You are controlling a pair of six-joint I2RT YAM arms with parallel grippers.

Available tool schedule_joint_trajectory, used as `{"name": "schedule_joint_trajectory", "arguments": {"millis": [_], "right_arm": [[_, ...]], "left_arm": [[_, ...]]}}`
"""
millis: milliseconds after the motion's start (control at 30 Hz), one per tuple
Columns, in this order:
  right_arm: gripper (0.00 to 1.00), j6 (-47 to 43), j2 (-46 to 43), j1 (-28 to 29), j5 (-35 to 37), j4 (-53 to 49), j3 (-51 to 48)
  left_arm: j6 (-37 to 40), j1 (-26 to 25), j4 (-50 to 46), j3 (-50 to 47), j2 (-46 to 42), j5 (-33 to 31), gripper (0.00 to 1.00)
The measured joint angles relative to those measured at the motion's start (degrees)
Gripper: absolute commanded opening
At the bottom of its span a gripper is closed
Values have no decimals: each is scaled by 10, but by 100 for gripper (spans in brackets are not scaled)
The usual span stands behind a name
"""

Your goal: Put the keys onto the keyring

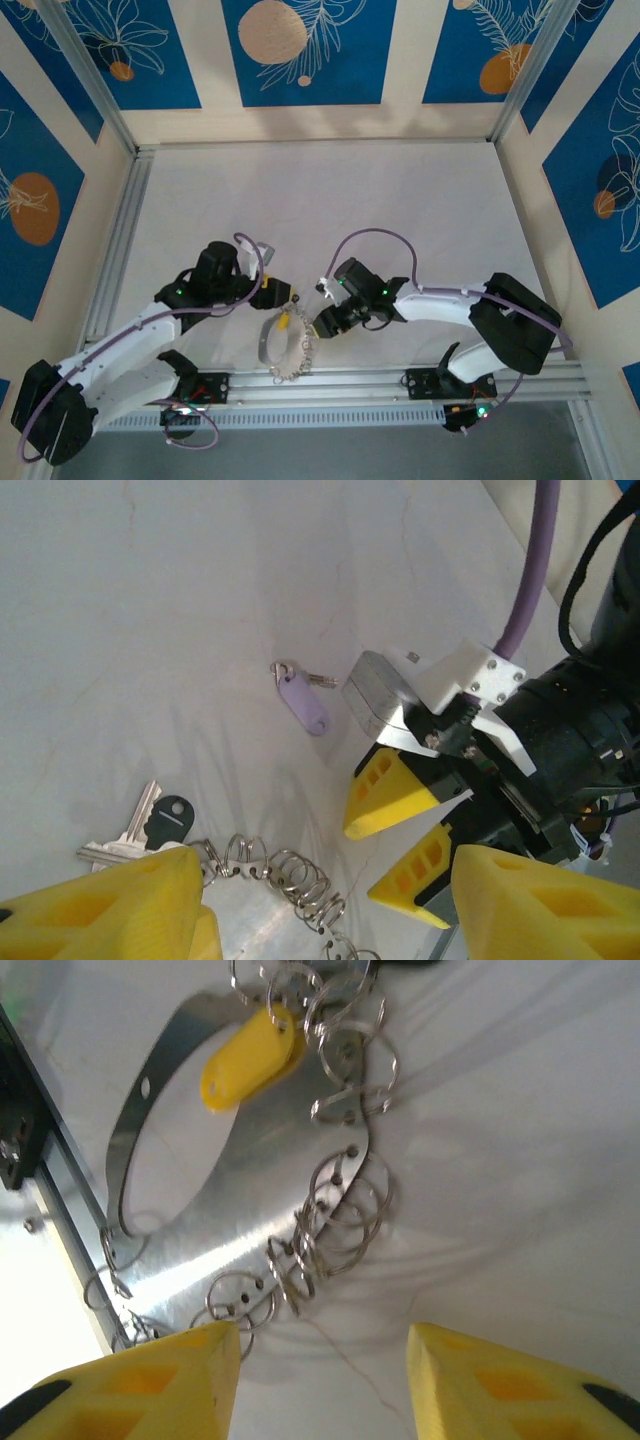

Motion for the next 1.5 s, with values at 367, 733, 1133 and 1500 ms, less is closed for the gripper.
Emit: {"name": "schedule_joint_trajectory", "arguments": {"millis": [367,733,1133,1500], "right_arm": [[44,-38,40,-76,-61,39,56],[70,12,-48,-149,-76,84,-29],[81,17,-132,-203,-68,97,-81],[82,18,-159,-245,-77,106,-108]], "left_arm": [[6,12,-24,-7,11,-13,37],[-6,-78,-99,22,64,-125,32],[-32,-120,-84,76,197,-178,31],[-49,-143,-72,98,258,-200,30]]}}
